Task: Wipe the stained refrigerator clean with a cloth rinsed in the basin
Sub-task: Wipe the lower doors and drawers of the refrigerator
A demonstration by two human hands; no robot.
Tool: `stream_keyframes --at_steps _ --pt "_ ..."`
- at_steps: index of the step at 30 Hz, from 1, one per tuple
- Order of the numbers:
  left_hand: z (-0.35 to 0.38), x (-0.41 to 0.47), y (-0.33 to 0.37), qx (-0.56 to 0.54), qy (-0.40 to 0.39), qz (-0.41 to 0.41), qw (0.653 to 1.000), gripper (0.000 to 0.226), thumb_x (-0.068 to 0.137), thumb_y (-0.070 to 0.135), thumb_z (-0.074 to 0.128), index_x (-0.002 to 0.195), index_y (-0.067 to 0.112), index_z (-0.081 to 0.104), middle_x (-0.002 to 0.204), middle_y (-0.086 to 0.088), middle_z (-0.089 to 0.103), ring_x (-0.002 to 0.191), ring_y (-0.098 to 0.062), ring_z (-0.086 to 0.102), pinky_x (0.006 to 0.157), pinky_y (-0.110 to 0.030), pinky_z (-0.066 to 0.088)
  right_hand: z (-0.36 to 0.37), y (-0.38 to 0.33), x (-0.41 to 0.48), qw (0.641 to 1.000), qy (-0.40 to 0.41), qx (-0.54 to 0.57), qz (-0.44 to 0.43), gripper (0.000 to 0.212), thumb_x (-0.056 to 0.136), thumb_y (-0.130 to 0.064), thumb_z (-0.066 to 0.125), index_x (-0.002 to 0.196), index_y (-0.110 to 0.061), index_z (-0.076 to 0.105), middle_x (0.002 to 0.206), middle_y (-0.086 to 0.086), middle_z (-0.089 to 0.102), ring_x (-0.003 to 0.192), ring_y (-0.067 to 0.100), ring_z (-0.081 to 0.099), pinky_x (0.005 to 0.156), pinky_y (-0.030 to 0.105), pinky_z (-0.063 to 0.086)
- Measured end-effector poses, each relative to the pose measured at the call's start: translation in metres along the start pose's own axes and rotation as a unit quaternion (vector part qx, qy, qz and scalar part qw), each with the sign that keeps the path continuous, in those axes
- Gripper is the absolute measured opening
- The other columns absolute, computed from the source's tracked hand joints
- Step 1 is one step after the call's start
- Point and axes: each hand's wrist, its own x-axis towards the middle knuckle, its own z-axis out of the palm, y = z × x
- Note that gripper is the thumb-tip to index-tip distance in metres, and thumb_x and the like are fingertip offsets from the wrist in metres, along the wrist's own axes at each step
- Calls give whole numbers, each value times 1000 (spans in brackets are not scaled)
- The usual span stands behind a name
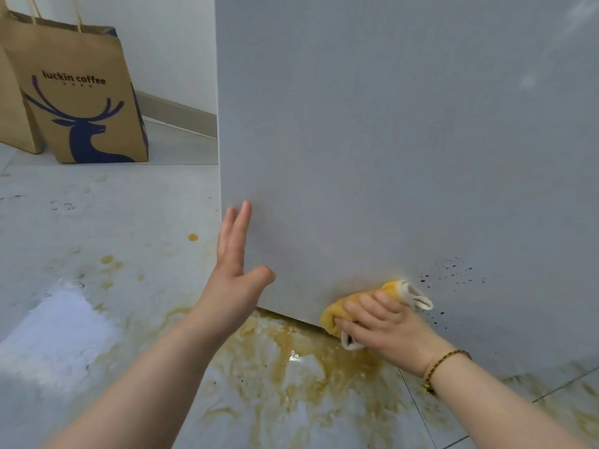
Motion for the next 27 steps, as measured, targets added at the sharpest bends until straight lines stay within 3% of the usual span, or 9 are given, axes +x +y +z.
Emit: stream_keyframes --at_steps 4,7,10,15,18,19,22,25,27 --pt "13 -9 -6 118 -21 54 991 88 84 -2 48 115 65 0 131 44 -18 113 36 -13 91 4 8 -39 54 27 963 160 -15 216 22 98 -17 37 111 -24 53 104 3 45 87 23 40 81 34 29" --pt "19 -8 -10 136 -35 71 987 92 83 -4 48 117 65 -1 130 45 -24 113 35 -18 86 5 6 -43 82 36 931 198 -91 293 17 95 -22 44 109 -24 54 108 5 44 90 25 39 89 32 22" --pt "24 -7 -16 124 -43 62 989 92 81 -6 49 117 64 1 128 47 -22 112 37 -14 91 1 9 -26 58 18 952 153 -110 241 17 96 -30 41 110 -28 51 109 0 44 91 20 41 91 32 21" --pt "9 -6 -24 158 -74 63 983 89 78 -9 54 119 57 10 128 44 -16 105 43 -7 81 15 10 -1 14 -48 996 -6 -73 52 20 98 -22 34 111 -24 49 112 -3 45 96 17 44 97 31 21" --pt "11 -5 -24 169 -72 53 982 89 80 -10 52 117 59 10 127 45 -13 101 44 -6 97 0 16 -5 16 -68 998 -58 -36 8 31 93 -5 24 106 -21 48 109 -1 43 94 18 43 96 32 21" --pt "14 -8 -23 183 -75 62 978 89 81 -8 53 118 59 8 128 44 -14 103 43 -7 96 -3 18 -9 17 -68 998 -45 -20 28 31 92 -5 26 106 -21 48 107 -1 42 92 18 42 94 32 24" --pt "22 -17 -23 223 -102 110 963 79 75 13 51 122 58 6 133 45 -19 113 37 -12 84 9 16 -29 28 -53 986 63 -3 156 27 92 -9 38 114 -20 49 105 1 45 89 20 44 90 32 30" --pt "26 -15 -24 248 -105 128 955 83 65 21 44 127 61 6 126 54 -24 118 32 -14 94 -2 12 -54 68 -42 942 174 -30 286 46 78 -8 58 119 -14 41 108 12 44 92 28 43 92 31 30" --pt "29 -13 -25 264 -98 135 950 87 65 22 44 130 65 5 124 55 -26 119 30 -16 99 -9 9 -62 89 -41 913 209 -47 348 29 86 -14 54 112 -9 44 108 15 41 92 30 41 91 31 29"
